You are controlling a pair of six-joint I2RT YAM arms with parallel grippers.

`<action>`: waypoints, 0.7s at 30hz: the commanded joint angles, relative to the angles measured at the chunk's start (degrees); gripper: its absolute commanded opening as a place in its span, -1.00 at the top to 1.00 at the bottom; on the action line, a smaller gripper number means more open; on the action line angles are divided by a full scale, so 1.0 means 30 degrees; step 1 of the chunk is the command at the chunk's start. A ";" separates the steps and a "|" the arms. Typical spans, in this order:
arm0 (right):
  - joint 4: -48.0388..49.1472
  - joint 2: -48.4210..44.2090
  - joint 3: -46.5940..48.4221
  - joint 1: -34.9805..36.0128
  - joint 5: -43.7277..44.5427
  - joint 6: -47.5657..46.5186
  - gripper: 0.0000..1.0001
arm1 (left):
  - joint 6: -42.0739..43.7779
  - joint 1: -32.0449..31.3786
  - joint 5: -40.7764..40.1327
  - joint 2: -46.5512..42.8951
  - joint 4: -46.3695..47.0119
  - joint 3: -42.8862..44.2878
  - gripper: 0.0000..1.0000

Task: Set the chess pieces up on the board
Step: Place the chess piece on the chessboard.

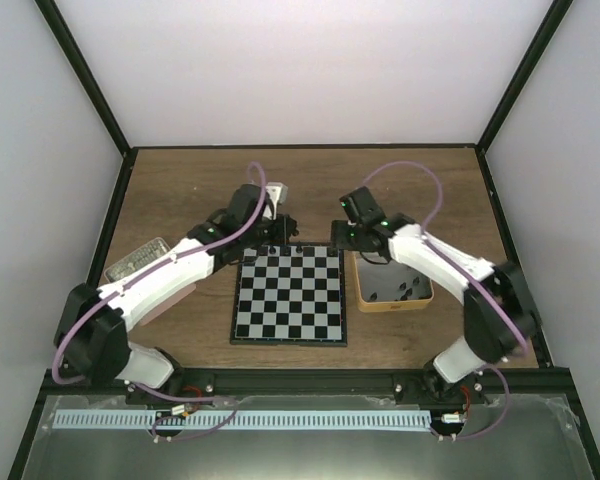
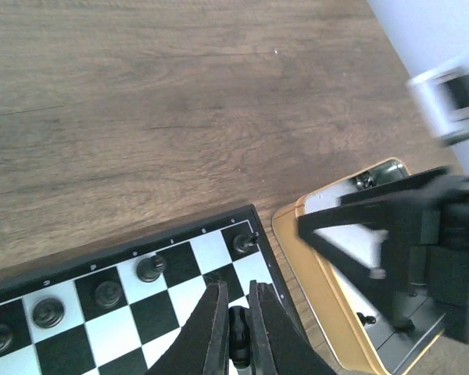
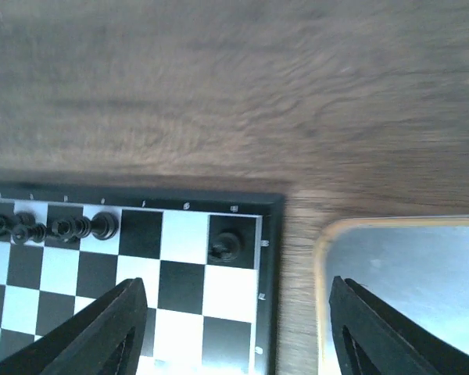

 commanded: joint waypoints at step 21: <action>0.2683 -0.7659 -0.5775 -0.2848 0.2776 0.3336 -0.43 | 0.0698 -0.3468 -0.5277 1.1087 -0.3049 0.7190 0.92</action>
